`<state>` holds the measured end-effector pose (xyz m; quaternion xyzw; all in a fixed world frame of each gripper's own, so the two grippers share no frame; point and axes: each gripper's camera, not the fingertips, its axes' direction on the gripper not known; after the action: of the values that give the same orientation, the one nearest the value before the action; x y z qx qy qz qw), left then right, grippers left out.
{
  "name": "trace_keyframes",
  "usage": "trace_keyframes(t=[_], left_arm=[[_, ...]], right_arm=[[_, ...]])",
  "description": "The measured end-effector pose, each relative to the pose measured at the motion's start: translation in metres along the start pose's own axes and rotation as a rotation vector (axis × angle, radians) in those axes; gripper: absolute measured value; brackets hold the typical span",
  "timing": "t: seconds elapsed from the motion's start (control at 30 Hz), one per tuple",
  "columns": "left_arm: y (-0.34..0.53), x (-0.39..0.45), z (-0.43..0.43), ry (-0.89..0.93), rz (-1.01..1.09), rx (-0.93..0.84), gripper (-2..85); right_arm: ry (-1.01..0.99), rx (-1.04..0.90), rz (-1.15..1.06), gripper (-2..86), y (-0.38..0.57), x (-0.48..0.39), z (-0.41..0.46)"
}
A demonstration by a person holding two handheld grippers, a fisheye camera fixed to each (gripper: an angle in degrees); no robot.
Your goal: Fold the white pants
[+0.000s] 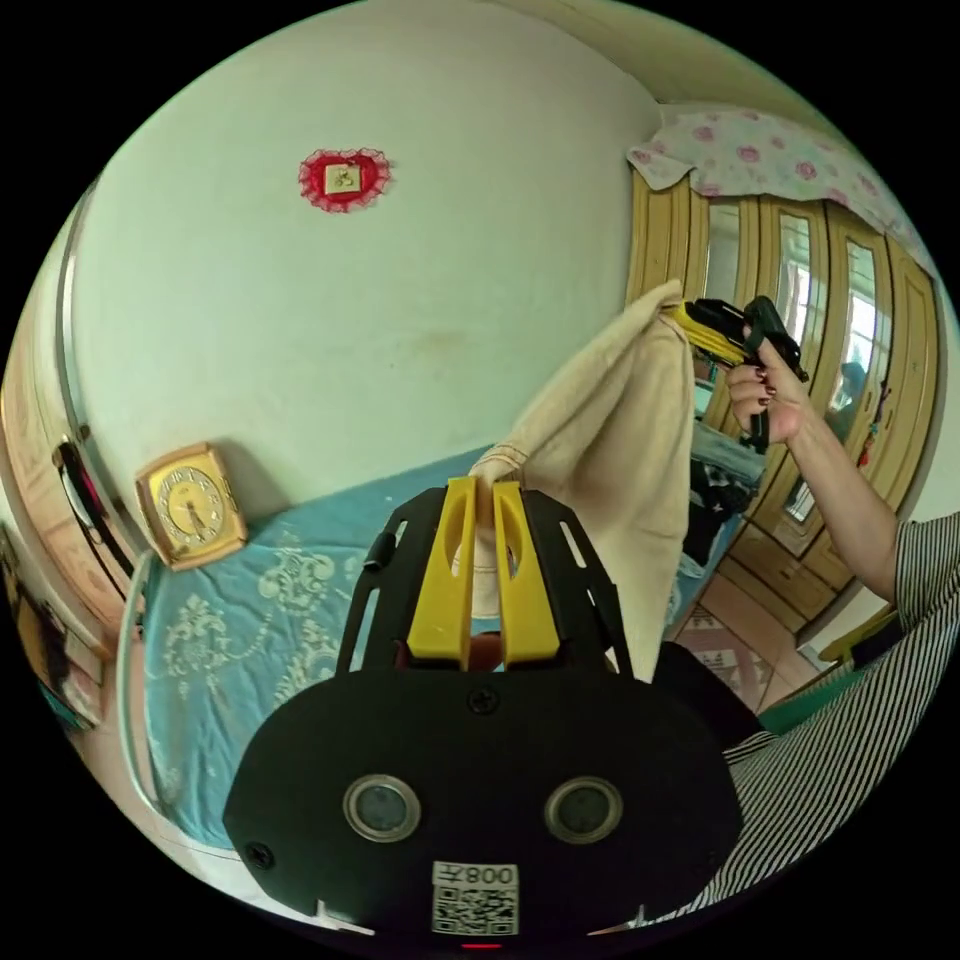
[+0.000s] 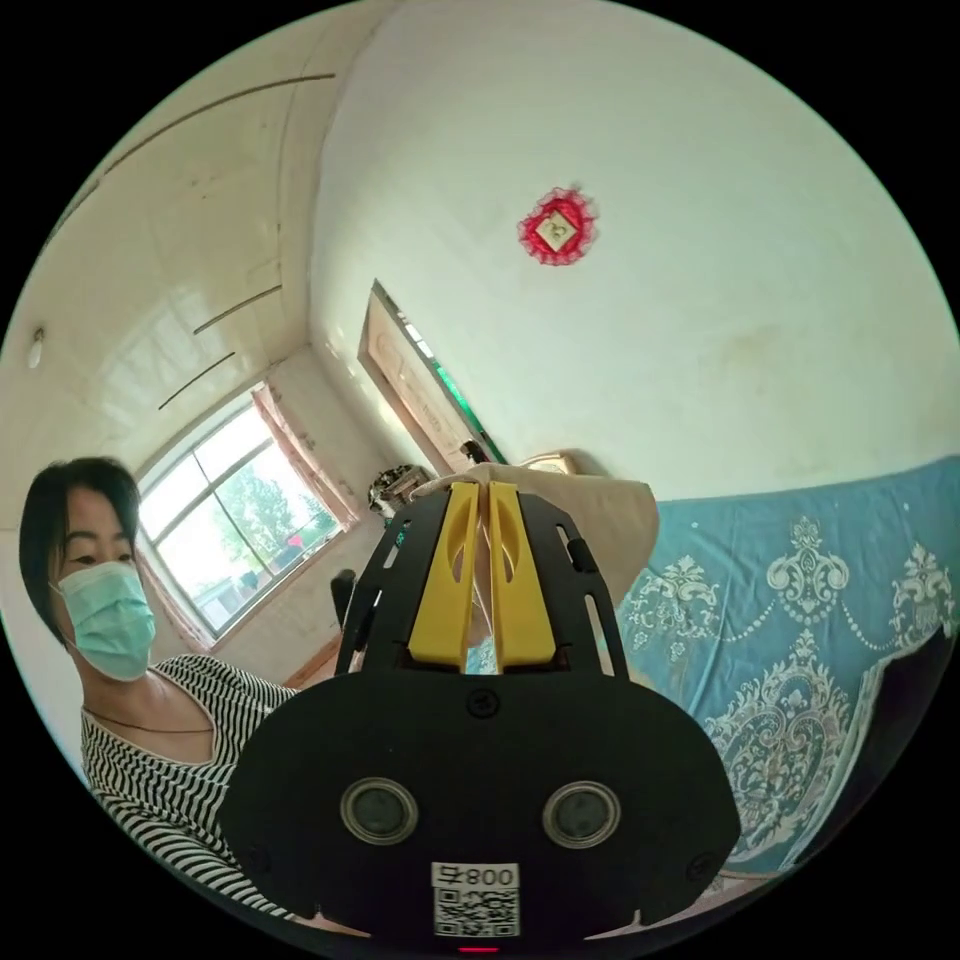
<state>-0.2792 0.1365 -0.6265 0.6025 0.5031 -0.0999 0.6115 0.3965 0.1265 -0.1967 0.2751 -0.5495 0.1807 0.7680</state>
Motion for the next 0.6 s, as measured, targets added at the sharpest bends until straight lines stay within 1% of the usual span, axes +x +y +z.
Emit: trace_keyframes(t=[0.07, 0.1, 0.17, 0.2, 0.27, 0.33, 0.4, 0.5, 0.57, 0.6], left_arm=[[-0.065, 0.012, -0.011, -0.042, 0.081, -0.001, 1.9], [-0.081, 0.014, -0.016, -0.042, 0.096, 0.005, 1.8], [-0.141, 0.017, -0.045, -0.046, 0.146, 0.057, 1.7], [-0.154, 0.017, -0.055, -0.054, 0.158, 0.078, 1.7], [-0.201, 0.017, -0.101, -0.131, 0.221, 0.156, 1.8], [-0.224, 0.008, -0.138, -0.192, 0.247, 0.198, 1.9], [-0.235, -0.010, -0.172, -0.241, 0.252, 0.205, 2.0], [-0.224, -0.056, -0.213, -0.325, 0.211, 0.129, 2.3], [-0.188, -0.104, -0.222, -0.353, 0.126, -0.009, 2.8], [-0.175, -0.116, -0.220, -0.365, 0.094, -0.056, 2.9]], right_arm=[[0.026, 0.011, 0.062, 0.7, -0.018, 0.036, -0.001], [0.025, 0.018, 0.074, 0.7, -0.023, 0.043, -0.002], [-0.001, 0.066, 0.061, 0.8, -0.050, 0.054, -0.012], [-0.007, 0.080, 0.040, 0.8, -0.059, 0.052, -0.015], [-0.004, 0.112, -0.084, 0.8, -0.096, 0.031, -0.025], [-0.003, 0.117, -0.184, 0.9, -0.122, 0.012, -0.027], [-0.040, 0.109, -0.254, 1.2, -0.142, -0.001, -0.021], [-0.124, 0.039, -0.274, 1.6, -0.156, 0.005, 0.015], [-0.160, -0.100, -0.214, 1.8, -0.143, 0.038, 0.067], [-0.159, -0.139, -0.191, 1.7, -0.137, 0.049, 0.081]])
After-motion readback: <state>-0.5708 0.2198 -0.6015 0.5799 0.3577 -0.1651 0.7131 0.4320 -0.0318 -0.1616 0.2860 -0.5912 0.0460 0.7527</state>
